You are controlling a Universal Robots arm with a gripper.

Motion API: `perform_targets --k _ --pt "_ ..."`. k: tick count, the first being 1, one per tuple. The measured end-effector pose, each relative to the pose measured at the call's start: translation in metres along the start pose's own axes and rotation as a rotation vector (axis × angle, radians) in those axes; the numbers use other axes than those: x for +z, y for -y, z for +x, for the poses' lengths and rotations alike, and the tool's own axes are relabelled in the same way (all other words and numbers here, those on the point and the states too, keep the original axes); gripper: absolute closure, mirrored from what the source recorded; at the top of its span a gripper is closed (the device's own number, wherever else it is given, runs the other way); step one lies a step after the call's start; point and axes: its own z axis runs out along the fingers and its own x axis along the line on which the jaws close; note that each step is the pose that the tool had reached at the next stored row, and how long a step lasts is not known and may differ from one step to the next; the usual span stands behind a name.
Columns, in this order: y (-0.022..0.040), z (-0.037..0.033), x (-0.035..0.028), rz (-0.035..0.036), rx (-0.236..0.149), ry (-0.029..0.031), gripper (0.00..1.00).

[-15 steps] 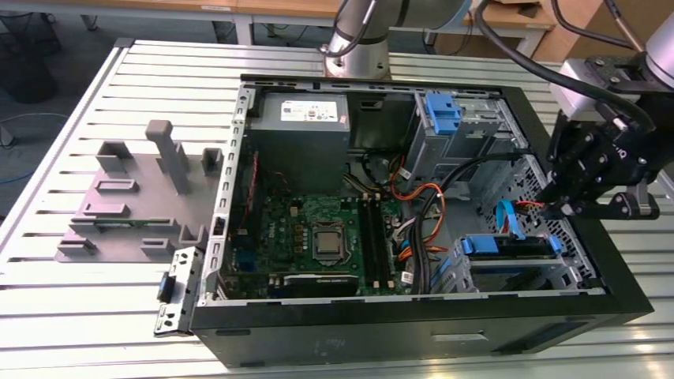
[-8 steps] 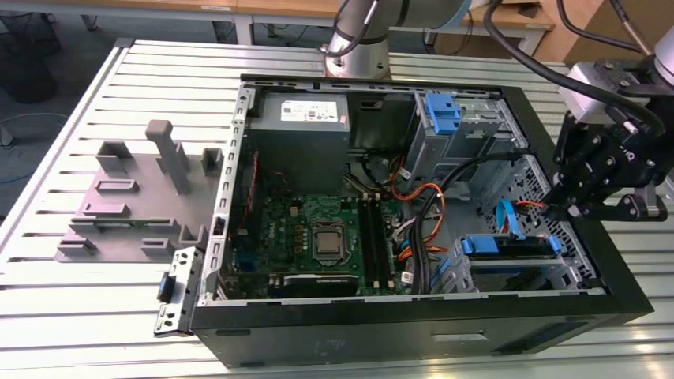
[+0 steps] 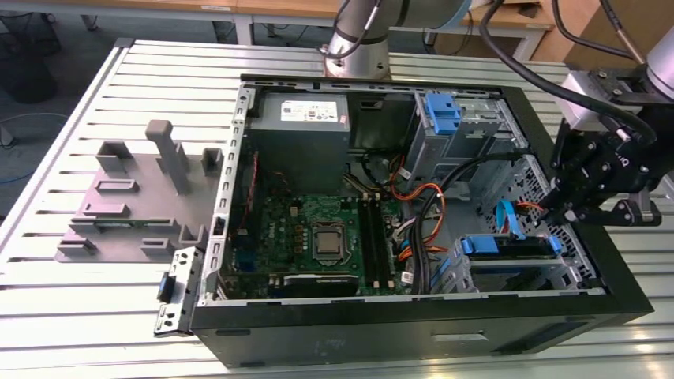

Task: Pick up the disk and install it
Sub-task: 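Insert the second disk wire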

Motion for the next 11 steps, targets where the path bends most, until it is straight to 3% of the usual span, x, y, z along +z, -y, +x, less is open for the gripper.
perform_targets --k 4,11 --pt "-0.0031 0.0001 0.0015 0.0000 0.000 -0.0024 0.71" --pt "-0.0176 0.0003 0.0022 0.0025 -0.001 -0.0060 0.71"
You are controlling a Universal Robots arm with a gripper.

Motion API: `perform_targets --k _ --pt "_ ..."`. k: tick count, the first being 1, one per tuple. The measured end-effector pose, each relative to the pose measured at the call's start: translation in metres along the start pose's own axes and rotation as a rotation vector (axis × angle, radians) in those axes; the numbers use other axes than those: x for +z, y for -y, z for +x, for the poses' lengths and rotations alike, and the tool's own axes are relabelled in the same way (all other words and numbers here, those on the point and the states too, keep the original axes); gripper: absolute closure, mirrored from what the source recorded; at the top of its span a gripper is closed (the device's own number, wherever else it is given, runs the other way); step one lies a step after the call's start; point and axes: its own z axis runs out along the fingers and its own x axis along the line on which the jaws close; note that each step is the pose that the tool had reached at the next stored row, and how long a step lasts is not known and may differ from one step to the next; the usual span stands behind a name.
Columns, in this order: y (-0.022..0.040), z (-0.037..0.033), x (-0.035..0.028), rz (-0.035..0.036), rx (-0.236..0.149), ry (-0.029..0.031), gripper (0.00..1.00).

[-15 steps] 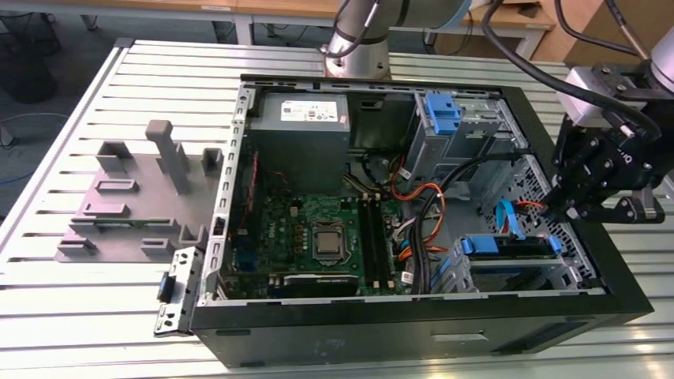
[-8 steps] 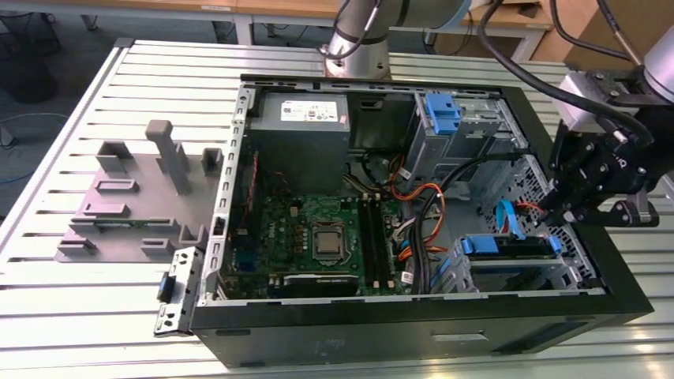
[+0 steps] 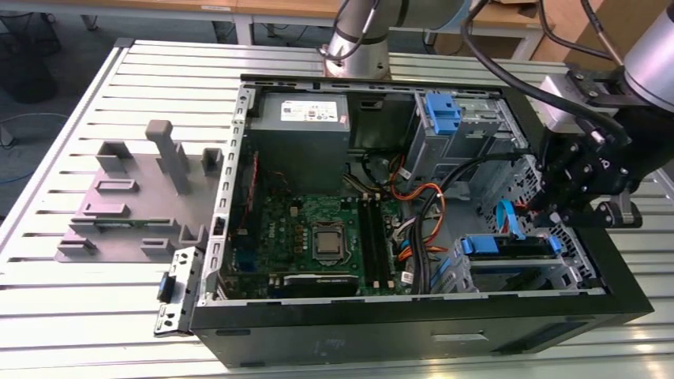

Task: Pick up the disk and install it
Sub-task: 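Insert the second disk wire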

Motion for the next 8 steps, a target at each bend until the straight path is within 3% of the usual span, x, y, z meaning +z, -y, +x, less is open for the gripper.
perform_targets --k 3,8 --pt "-0.0052 0.0001 0.0004 0.0010 -0.001 -0.0018 0.71" --pt "-0.0083 0.0001 0.0015 0.0010 -0.004 -0.0069 0.71"
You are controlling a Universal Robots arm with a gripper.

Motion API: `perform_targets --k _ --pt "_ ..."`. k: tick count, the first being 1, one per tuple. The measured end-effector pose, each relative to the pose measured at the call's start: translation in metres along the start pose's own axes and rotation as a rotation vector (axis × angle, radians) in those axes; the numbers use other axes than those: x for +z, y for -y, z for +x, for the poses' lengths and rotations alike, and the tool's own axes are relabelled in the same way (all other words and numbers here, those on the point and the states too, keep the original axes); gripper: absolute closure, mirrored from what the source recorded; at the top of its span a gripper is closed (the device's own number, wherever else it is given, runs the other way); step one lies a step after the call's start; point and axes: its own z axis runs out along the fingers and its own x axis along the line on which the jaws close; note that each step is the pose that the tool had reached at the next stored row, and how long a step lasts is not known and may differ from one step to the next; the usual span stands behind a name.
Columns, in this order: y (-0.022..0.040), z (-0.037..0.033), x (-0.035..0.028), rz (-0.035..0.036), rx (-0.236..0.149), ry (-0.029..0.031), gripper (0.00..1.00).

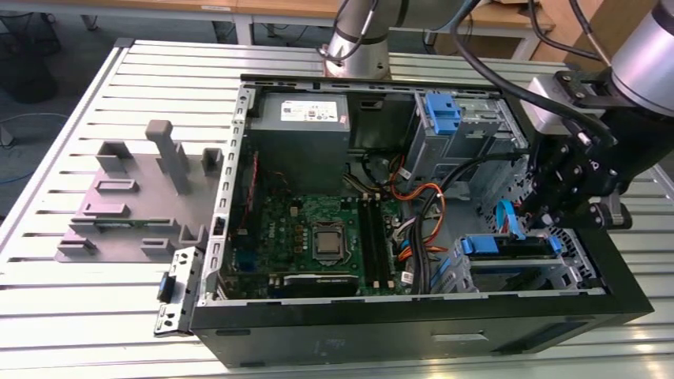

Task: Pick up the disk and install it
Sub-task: 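Insert the second disk wire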

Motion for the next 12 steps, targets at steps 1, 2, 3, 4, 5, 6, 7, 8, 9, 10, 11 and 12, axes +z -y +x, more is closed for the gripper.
perform_targets --k 1,2,3,4,5,6,7,8,9,10,11,12 --pt "-0.0001 0.0000 0.0003 0.0000 -0.001 -0.0023 0.71" --pt "-0.0002 0.0000 0.0005 0.0000 -0.001 -0.0050 0.71" --pt "-0.0004 0.0000 0.0009 0.0000 -0.002 -0.0075 0.71" --pt "-0.0005 0.0000 0.0011 0.0000 -0.003 -0.0102 0.71" --pt "-0.0005 0.0000 0.0013 0.0000 -0.003 -0.0123 0.71" --pt "-0.0005 0.0000 0.0013 0.0000 -0.003 -0.0128 0.71" --pt "-0.0006 0.0000 0.0013 0.0000 -0.003 -0.0127 0.71" --pt "-0.0006 0.0000 0.0013 0.0001 -0.003 -0.0129 0.71" --pt "-0.0006 0.0000 0.0013 0.0000 -0.004 -0.0128 0.71" --pt "-0.0006 0.0000 0.0013 0.0000 -0.003 -0.0128 0.71" --pt "-0.0006 0.0000 0.0013 0.0000 -0.004 -0.0128 0.71" --pt "-0.0006 0.0000 0.0013 0.0000 -0.004 -0.0127 0.71"
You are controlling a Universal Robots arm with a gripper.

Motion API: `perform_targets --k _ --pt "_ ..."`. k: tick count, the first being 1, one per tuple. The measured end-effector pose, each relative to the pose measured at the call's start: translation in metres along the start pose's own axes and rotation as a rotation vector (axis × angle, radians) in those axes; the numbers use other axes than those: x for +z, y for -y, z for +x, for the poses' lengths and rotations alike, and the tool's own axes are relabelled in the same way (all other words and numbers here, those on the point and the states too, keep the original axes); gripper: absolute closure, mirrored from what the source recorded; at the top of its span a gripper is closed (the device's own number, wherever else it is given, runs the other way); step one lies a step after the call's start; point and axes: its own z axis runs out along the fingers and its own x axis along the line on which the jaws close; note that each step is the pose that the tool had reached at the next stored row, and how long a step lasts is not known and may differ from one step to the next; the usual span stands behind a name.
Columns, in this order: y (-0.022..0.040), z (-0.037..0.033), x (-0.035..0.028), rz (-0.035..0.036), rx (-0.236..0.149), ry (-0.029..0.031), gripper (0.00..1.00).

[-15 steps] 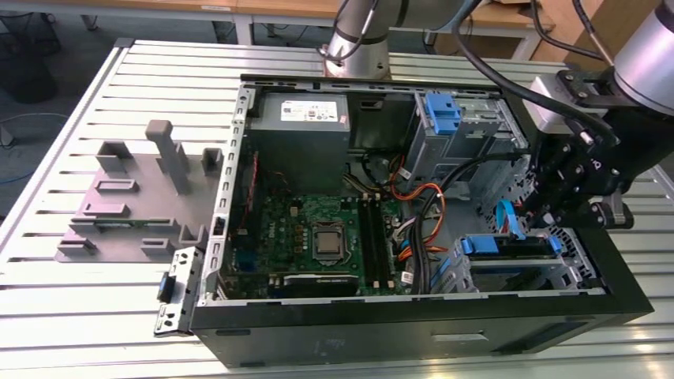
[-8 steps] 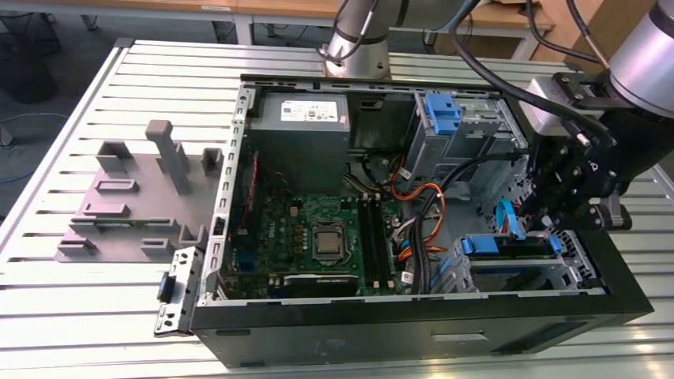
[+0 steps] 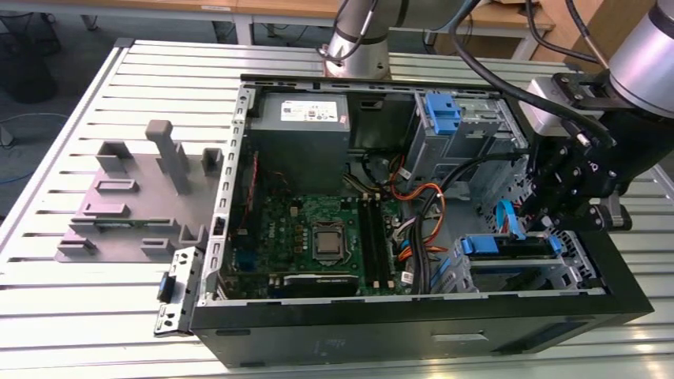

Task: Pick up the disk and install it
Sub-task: 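Insert the second disk wire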

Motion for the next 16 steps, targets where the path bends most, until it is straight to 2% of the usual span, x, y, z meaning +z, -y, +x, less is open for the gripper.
perform_targets --k 4,12,16 --pt "0.0009 -0.0005 0.0000 0.0000 0.000 0.0000 0.71" --pt "0.0077 -0.0020 0.0000 0.0000 -0.002 0.0000 0.71" --pt "0.0082 -0.0022 0.0000 0.0000 -0.002 0.0000 0.71"
